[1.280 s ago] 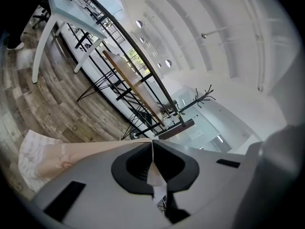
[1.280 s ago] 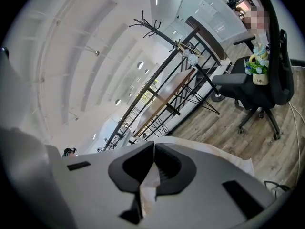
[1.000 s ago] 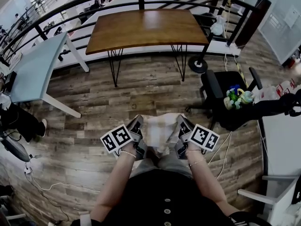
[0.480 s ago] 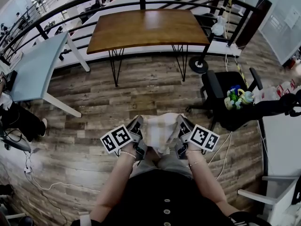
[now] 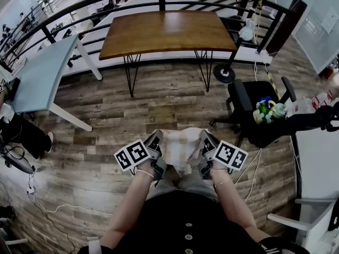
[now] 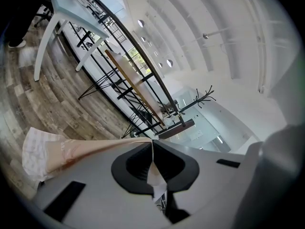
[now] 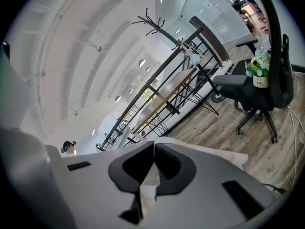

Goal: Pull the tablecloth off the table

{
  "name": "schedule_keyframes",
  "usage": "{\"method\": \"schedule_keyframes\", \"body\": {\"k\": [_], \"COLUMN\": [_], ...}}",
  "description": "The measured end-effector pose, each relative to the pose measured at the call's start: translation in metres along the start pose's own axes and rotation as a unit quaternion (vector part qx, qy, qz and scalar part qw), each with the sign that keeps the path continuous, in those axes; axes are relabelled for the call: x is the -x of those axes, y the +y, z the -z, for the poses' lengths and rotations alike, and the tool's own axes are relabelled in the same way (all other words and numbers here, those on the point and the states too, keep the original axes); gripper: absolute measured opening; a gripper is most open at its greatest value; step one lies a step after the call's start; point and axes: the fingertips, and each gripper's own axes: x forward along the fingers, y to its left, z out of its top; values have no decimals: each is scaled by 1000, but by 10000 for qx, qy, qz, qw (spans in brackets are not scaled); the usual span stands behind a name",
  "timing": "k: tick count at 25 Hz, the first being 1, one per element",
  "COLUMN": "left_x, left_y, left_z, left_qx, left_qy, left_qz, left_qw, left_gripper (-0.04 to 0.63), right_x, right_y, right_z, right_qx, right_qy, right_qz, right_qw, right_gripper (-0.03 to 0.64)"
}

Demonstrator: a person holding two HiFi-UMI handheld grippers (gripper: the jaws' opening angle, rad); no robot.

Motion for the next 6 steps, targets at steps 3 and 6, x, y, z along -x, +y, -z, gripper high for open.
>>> {"method": "schedule_keyframes", "body": {"k": [3,6], "left_x": [3,5], "left_y": [2,3], "left_z": [2,2], "left_qx": [42,44], "left_qy": [2,1], "left_qz": [-2,-6], "left_qw": [10000,10000], "left_gripper": [17,17], "right_x": [0,-1], "right_y": [0,2], "right_z": [3,5], "right_qx": [-3,3], "right_qy": [11,31], "right_qz": [24,33], "right_qw": [10000,10000], "right_gripper": [28,28]}}
